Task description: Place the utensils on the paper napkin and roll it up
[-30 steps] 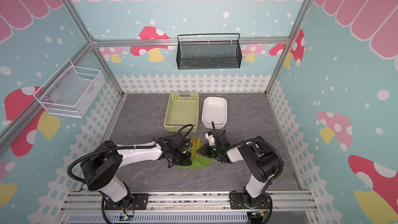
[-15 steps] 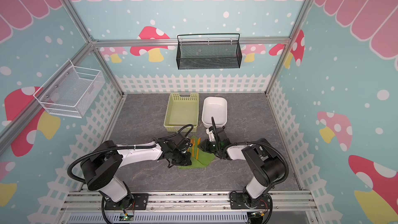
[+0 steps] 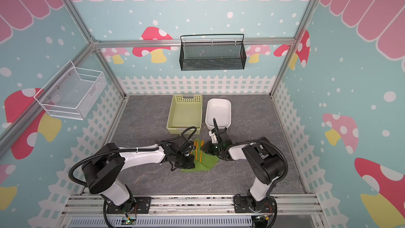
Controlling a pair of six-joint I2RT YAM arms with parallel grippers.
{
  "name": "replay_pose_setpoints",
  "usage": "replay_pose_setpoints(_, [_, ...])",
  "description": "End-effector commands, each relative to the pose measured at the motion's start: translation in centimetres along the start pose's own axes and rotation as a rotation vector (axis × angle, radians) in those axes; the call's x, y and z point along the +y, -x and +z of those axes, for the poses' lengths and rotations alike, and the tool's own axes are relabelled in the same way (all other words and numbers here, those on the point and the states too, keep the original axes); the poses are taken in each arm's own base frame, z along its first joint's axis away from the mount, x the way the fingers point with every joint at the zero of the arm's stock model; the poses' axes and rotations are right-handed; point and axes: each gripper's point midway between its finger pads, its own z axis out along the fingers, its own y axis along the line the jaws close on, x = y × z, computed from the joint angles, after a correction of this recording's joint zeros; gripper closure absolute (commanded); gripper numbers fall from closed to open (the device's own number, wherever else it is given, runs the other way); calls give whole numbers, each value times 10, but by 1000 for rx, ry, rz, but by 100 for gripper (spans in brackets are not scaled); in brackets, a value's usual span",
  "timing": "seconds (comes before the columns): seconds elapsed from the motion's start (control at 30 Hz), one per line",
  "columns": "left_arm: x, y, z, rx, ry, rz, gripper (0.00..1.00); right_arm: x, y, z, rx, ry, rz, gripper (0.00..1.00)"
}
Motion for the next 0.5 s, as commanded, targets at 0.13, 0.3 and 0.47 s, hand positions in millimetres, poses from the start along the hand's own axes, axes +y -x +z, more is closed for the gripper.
replay_pose_setpoints(0.13, [3, -4, 6, 17, 2, -12, 89, 2, 5, 6, 3, 13, -16, 77])
replay_pose_setpoints(0.3, [3, -4, 6, 18, 1, -12, 89, 2, 5, 8, 9, 23, -21, 79])
replay_pose_setpoints(0.47, [3, -4, 6, 18, 0, -11, 89, 2, 2, 9, 22, 30, -25, 82])
